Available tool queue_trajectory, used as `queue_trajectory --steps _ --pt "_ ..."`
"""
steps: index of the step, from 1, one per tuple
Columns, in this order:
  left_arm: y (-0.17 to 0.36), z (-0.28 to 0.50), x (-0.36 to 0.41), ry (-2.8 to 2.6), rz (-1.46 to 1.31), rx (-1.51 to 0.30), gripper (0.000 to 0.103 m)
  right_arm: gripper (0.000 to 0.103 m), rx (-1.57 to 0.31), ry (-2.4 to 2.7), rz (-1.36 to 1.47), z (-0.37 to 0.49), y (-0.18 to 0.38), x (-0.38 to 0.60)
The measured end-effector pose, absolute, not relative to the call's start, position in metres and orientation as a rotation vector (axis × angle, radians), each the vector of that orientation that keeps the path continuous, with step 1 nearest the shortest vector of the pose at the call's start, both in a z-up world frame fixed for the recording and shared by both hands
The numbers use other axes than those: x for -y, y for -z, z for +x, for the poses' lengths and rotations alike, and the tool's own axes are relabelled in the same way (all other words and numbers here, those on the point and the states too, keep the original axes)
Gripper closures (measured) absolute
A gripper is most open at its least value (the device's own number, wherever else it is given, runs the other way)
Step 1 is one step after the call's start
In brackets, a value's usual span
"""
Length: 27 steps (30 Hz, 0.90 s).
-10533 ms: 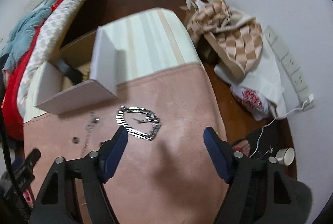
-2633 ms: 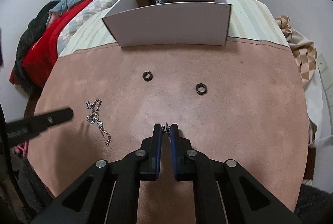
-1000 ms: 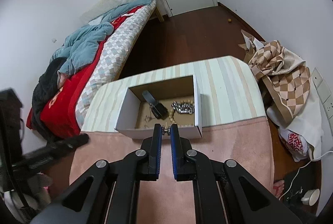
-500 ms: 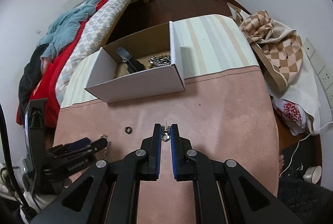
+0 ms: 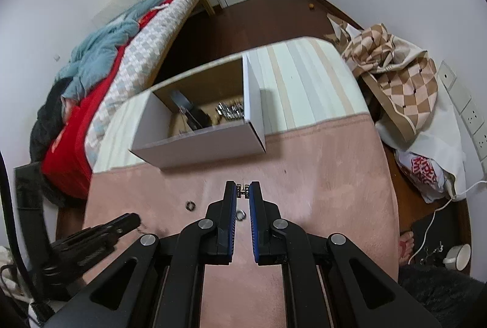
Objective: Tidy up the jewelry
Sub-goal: 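Lower the necklace and stud into the white box with both tools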
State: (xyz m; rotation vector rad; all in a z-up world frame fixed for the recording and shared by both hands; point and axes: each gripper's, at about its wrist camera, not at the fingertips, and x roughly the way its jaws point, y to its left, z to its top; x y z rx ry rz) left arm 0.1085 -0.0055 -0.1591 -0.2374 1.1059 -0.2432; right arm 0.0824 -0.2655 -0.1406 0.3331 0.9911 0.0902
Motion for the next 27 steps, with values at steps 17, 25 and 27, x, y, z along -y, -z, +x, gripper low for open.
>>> queue_trajectory --steps 17,25,27 --pt "0.089 0.221 0.034 0.305 -0.198 -1.014 0.094 0.094 -1.020 -0.215 0.253 0.198 0.103 0.240" --pt "0.134 0.250 0.049 0.237 -0.129 -1.176 0.091 0.094 -1.203 -0.214 0.168 0.245 0.143 0.232" --pt "0.137 0.252 0.049 0.216 -0.120 -1.183 0.091 0.094 -1.241 -0.213 0.176 0.250 0.150 0.235"
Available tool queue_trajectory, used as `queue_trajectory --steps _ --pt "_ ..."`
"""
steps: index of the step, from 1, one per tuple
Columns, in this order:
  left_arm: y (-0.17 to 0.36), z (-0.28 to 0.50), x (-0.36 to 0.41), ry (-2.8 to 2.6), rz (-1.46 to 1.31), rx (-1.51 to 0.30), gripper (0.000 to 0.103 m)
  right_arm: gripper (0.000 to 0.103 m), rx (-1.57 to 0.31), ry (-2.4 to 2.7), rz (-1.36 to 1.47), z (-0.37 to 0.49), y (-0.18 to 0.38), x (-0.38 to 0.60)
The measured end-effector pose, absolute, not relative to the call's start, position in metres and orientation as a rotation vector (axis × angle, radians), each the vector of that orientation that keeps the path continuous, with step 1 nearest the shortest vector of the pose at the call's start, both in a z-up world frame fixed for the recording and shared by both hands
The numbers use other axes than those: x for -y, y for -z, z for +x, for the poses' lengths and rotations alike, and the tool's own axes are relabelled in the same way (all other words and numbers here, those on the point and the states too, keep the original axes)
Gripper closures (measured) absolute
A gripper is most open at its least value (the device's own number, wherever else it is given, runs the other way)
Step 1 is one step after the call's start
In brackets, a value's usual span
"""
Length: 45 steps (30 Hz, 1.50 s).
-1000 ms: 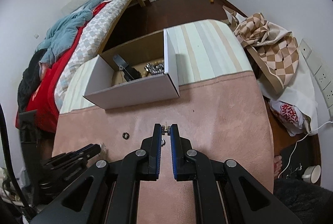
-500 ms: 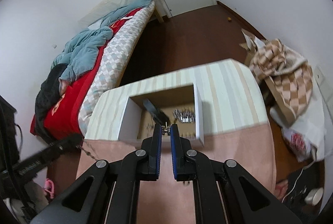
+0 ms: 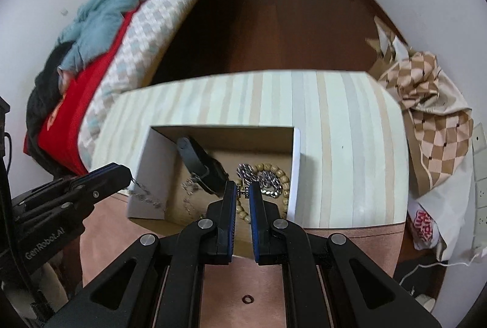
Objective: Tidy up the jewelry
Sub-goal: 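Lower the necklace and stud into the white box with both tools, then open both tools inside the box and lift them out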
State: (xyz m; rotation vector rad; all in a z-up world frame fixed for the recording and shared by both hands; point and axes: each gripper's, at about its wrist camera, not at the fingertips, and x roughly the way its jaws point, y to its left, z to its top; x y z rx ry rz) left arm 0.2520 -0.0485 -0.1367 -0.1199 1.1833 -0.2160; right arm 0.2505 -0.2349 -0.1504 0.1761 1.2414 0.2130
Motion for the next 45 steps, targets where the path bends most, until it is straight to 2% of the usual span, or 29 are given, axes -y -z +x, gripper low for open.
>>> queue_trajectory --steps 1,2,3,4,5,6,8,11,12,16,18,19,20,28,45 --pt "0.137 0.253 0.048 0.205 -0.118 -1.184 0.089 0.092 -1.253 -0.207 0.181 0.253 0.153 0.237" --pt "0.137 0.254 0.047 0.192 -0.111 -1.184 0.080 0.088 -1.258 -0.204 0.183 0.254 0.154 0.239" --pt "0.136 0.254 0.047 0.185 -0.107 -1.180 0.065 0.084 -1.260 -0.201 0.185 0.255 0.154 0.241" --pt "0.135 0.254 0.046 0.181 -0.106 -1.170 0.055 0.072 -1.262 -0.200 0.194 0.256 0.154 0.243" --pt "0.133 0.254 0.045 0.176 -0.103 -1.157 0.038 0.064 -1.260 -0.197 0.202 0.255 0.153 0.245" --pt "0.131 0.254 0.044 0.174 -0.103 -1.147 0.032 0.062 -1.255 -0.193 0.206 0.255 0.152 0.247" --pt "0.127 0.253 0.042 0.157 -0.091 -1.131 0.030 0.062 -1.245 -0.192 0.209 0.253 0.147 0.248" --pt "0.125 0.250 0.039 0.128 -0.063 -1.119 0.008 0.062 -1.224 -0.172 0.201 0.248 0.140 0.250" --pt "0.124 0.247 0.037 0.115 -0.046 -1.105 0.004 0.060 -1.215 -0.160 0.197 0.245 0.138 0.251" --pt "0.124 0.236 0.032 0.056 0.004 -1.069 0.000 0.041 -1.181 -0.096 0.147 0.232 0.129 0.252" --pt "0.125 0.229 0.031 0.036 0.019 -1.059 0.000 0.025 -1.172 -0.056 0.101 0.225 0.129 0.251" --pt "0.126 0.225 0.031 0.033 0.026 -1.058 0.000 0.013 -1.172 -0.038 0.073 0.221 0.129 0.250" --pt "0.127 0.222 0.030 0.031 0.029 -1.060 0.000 0.007 -1.171 -0.022 0.050 0.217 0.130 0.248" --pt "0.129 0.191 0.032 0.031 0.034 -1.069 0.000 0.003 -1.141 0.039 -0.016 0.181 0.126 0.240" --pt "0.053 0.120 0.039 0.020 0.022 -0.871 0.000 0.003 -0.924 0.093 -0.015 0.107 0.041 0.238"
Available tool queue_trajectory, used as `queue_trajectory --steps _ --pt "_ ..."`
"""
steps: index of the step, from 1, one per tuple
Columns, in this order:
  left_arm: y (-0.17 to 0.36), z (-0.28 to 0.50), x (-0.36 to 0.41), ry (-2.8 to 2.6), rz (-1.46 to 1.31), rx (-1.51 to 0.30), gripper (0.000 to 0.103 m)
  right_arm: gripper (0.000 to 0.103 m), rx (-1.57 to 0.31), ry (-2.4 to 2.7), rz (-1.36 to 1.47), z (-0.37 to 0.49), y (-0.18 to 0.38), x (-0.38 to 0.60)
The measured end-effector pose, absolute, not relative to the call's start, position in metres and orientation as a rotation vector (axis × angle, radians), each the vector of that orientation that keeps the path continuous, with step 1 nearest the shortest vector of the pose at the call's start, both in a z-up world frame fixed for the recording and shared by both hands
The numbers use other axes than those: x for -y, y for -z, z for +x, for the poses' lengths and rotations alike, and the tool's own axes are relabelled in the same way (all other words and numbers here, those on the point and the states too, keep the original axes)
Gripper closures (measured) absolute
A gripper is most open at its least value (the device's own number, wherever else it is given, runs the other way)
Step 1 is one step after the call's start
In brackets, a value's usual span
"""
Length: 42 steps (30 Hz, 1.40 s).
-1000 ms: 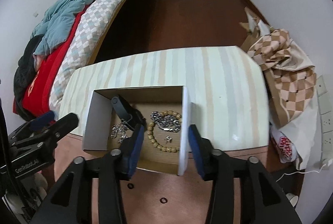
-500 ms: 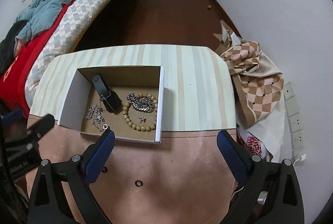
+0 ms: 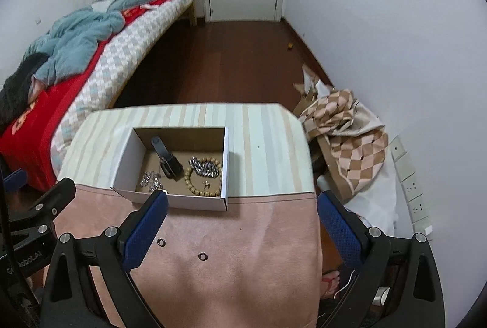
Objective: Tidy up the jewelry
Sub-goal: 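Open both tools inside the box and lift them out, then grasp a small black ring with the right tool while the left tool grasps another black ring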
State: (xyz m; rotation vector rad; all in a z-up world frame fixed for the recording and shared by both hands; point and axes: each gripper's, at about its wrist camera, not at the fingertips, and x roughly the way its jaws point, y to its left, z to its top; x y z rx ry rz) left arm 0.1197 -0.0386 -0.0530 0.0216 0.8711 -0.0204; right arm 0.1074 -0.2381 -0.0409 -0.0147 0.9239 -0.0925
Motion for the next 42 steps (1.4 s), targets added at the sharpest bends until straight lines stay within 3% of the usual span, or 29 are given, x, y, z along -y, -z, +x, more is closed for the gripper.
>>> queue_trajectory --steps 8,16,18,20,27,32,42 --pt "0.042 0.097 0.040 -0.019 0.026 -0.822 0.000 0.003 -0.881 0.069 0.013 0.080 0.017 0.240" --pt "0.145 0.101 0.032 -0.091 0.062 -1.016 0.000 0.004 -1.026 0.016 0.052 0.079 0.111 0.245" --pt "0.178 0.105 0.028 -0.104 0.066 -1.086 0.000 0.010 -1.073 -0.021 0.066 0.081 0.146 0.243" --pt "0.202 0.108 0.024 -0.111 0.051 -1.152 0.000 0.033 -1.108 -0.051 0.079 0.084 0.172 0.239" --pt "0.234 0.111 0.008 -0.140 0.010 -1.221 0.000 0.050 -1.134 -0.095 0.022 0.093 0.227 0.215" --pt "0.230 0.116 0.014 -0.124 0.018 -1.200 0.000 0.091 -1.107 -0.092 -0.029 0.092 0.233 0.204" --pt "0.227 0.140 0.063 0.018 0.012 -1.185 0.001 0.091 -1.067 -0.013 0.106 0.085 0.207 0.246"
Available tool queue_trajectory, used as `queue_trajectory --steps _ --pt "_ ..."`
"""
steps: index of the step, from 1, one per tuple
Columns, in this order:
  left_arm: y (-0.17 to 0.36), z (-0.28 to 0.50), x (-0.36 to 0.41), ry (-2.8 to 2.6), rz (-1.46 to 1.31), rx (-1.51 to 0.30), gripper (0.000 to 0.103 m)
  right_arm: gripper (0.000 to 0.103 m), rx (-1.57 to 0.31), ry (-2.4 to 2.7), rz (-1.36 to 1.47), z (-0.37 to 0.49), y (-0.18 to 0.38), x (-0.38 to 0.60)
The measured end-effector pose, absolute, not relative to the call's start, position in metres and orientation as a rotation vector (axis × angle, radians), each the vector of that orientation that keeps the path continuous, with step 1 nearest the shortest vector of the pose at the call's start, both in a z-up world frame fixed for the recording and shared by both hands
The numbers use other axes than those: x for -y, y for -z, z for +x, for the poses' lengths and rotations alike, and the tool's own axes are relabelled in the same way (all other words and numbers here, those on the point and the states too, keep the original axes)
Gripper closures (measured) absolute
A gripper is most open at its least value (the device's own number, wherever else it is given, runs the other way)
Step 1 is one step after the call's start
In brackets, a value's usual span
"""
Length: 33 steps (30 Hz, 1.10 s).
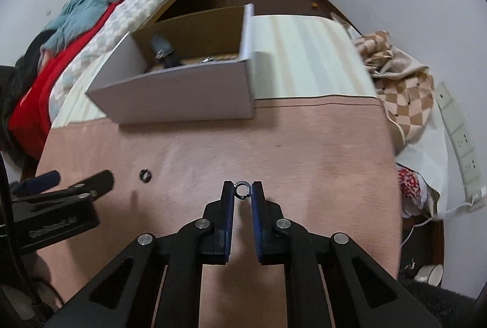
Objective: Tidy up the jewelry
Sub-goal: 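Grasp a small black ring with the right tool while the left tool grasps another black ring, then carry both black rings to the box and lower them inside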
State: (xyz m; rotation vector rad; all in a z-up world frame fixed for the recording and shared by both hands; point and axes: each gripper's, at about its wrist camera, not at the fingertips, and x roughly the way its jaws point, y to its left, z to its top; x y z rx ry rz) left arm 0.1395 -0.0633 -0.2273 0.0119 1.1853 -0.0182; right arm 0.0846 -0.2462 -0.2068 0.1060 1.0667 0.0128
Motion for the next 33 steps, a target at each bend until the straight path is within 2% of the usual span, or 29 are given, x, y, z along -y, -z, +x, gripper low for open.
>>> queue_trajectory --steps 2,4,6,7,8,9,11,18,19,22,23,28,30,31,33 --pt "0.230 0.142 0.075 0.048 0.028 -1.184 0.005 0.091 -1.063 0.002 0.110 0.083 0.204 0.253" --pt "0.232 0.144 0.083 0.074 0.046 -1.184 0.022 0.091 -1.061 0.014 0.112 0.082 0.203 0.259" --pt "0.236 0.144 0.090 0.094 0.057 -1.198 0.051 0.093 -1.062 0.024 0.115 0.082 0.203 0.265" --pt "0.238 0.144 0.092 0.103 0.053 -1.206 0.055 0.103 -1.064 0.029 0.118 0.081 0.203 0.268" --pt "0.238 0.143 0.093 0.102 0.060 -1.189 0.062 0.103 -1.063 0.031 0.122 0.081 0.203 0.270" --pt "0.238 0.142 0.094 0.110 0.059 -1.184 0.077 0.103 -1.063 0.033 0.123 0.081 0.203 0.272" --pt "0.239 0.140 0.095 0.121 0.054 -1.175 0.091 0.103 -1.063 0.031 0.125 0.081 0.203 0.274" --pt "0.234 0.143 0.084 0.110 0.035 -1.154 0.093 0.100 -1.098 -0.028 0.242 0.090 0.205 0.284" --pt "0.232 0.143 0.081 0.104 0.033 -1.150 0.093 0.094 -1.100 -0.039 0.245 0.093 0.205 0.284" --pt "0.226 0.143 0.074 0.090 0.032 -1.142 0.093 0.061 -1.084 -0.073 0.219 0.101 0.206 0.276" --pt "0.225 0.143 0.069 0.083 0.028 -1.142 0.093 0.058 -1.083 -0.081 0.212 0.105 0.206 0.273" --pt "0.223 0.141 0.055 0.052 0.017 -1.145 0.093 0.058 -1.129 -0.064 0.111 0.119 0.223 0.252" --pt "0.222 0.139 0.050 0.049 0.017 -1.147 0.093 0.072 -1.107 -0.030 0.044 0.118 0.228 0.244" --pt "0.222 0.138 0.049 0.049 0.016 -1.148 0.093 0.087 -1.092 -0.008 0.000 0.116 0.229 0.240" --pt "0.218 0.135 0.049 0.055 0.009 -1.145 0.093 0.090 -1.085 -0.012 0.005 0.114 0.230 0.239"
